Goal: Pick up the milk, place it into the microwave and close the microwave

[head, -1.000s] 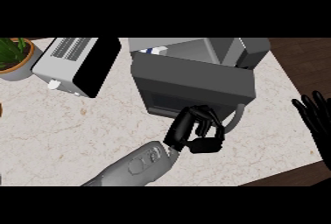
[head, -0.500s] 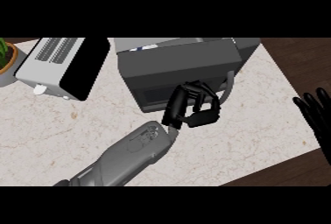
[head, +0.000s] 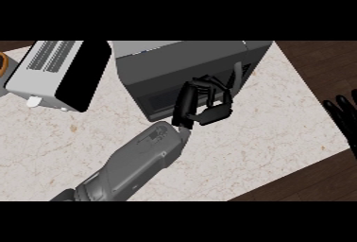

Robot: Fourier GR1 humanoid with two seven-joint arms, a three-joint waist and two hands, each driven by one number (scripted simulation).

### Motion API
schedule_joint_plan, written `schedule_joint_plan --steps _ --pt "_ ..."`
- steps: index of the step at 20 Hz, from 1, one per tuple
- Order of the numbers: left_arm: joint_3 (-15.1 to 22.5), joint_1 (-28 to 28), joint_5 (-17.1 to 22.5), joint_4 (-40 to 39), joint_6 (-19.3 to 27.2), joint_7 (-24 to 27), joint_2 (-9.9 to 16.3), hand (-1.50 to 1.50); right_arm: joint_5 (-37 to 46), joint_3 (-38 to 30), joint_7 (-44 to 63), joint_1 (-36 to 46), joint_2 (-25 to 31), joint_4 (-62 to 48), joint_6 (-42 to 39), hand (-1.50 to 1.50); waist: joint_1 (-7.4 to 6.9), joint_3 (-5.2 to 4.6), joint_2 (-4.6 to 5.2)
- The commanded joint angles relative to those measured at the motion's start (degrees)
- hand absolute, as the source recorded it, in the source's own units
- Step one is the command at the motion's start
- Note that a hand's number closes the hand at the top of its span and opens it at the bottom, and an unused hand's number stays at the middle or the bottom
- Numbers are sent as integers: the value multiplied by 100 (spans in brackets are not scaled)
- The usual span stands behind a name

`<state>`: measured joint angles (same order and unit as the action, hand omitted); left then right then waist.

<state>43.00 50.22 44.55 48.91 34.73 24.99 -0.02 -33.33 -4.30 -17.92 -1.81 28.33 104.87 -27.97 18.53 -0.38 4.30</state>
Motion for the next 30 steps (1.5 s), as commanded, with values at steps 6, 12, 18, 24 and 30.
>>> schedule_joint_plan --steps 6,12,18,24,30 --pt "-228 361 359 -434 -55 442 2 150 -322 -117 225 149 220 122 -64 -150 143 7 86" --pt "-199 381 564 -531 -95 640 2 150 -498 -150 316 189 276 233 -66 -150 195 13 76" --pt "-178 399 707 -612 -183 857 2 150 -669 -204 397 255 303 207 -27 -150 153 19 117" --pt "-134 433 822 -682 -146 1042 2 150 -842 -311 551 337 468 267 -10 -150 184 12 104" --pt "-67 438 929 -752 -121 1186 2 150 -987 -372 665 380 585 286 -19 -150 236 15 131"
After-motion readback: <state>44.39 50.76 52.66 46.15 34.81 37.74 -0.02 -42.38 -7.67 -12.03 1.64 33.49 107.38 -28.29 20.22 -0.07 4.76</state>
